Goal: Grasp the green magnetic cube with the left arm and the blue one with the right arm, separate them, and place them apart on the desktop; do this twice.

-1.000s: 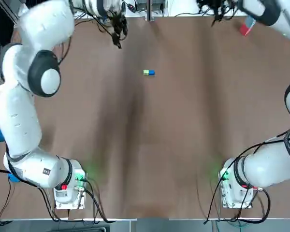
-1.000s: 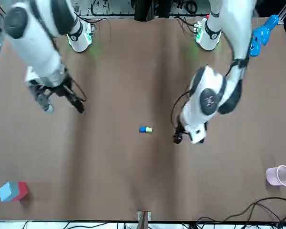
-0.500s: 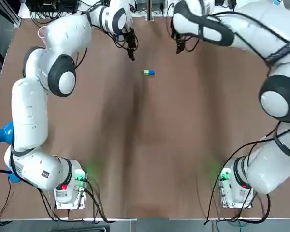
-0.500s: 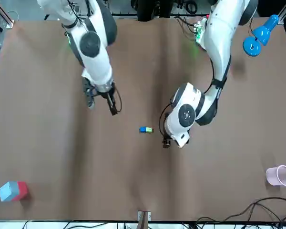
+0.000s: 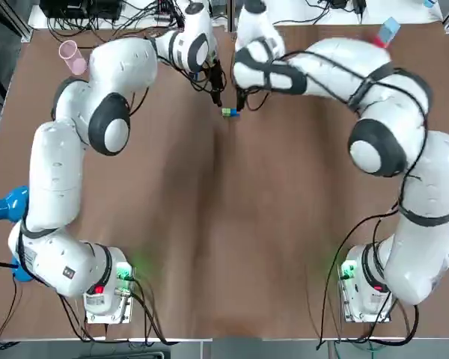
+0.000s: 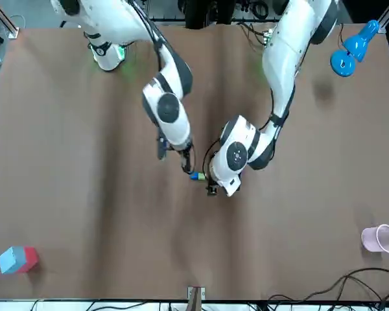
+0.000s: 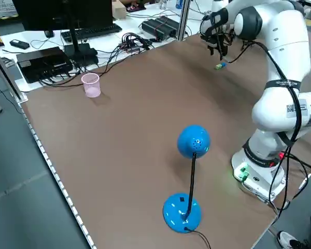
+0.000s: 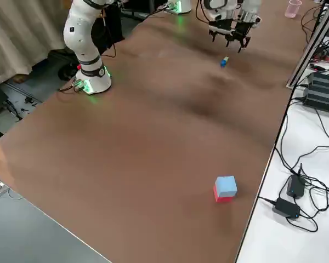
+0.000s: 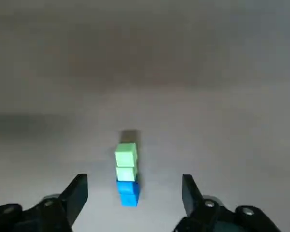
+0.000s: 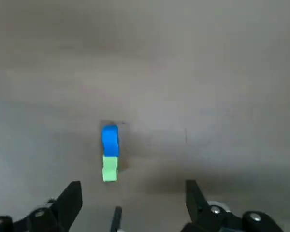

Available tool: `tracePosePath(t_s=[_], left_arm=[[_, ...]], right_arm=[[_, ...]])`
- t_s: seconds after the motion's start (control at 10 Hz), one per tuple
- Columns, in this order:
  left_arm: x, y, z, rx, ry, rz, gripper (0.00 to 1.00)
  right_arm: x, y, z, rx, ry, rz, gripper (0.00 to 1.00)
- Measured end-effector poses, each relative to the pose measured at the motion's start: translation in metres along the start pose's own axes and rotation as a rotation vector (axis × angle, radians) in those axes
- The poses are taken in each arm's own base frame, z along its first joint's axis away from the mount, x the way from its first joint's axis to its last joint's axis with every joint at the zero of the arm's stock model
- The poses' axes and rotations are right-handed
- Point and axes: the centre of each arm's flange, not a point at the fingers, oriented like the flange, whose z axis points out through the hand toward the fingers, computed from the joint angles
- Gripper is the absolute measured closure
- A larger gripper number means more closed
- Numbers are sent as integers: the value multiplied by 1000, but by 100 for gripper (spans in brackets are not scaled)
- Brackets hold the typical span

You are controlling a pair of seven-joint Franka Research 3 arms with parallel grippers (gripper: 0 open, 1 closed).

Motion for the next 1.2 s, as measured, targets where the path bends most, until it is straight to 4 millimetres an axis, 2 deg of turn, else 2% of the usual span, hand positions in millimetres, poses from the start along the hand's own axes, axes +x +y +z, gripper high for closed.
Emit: tracePosePath(t_s=[0.2,0.4,0.8,1.2], left_arm=[[-1,-3,11,11,8,3,17],[6,-2,21,20,20,-4,18],[8,-1,25,12,18,-6,21],[5,-5,48,4,13,-1,26]], right_arm=[[-2,-1,22,0,-13,22,5],[3,-6,36,3,-12,35,4],[15,-21,74,61,-44,60,4],[21,-25,103,91,-60,67,5]])
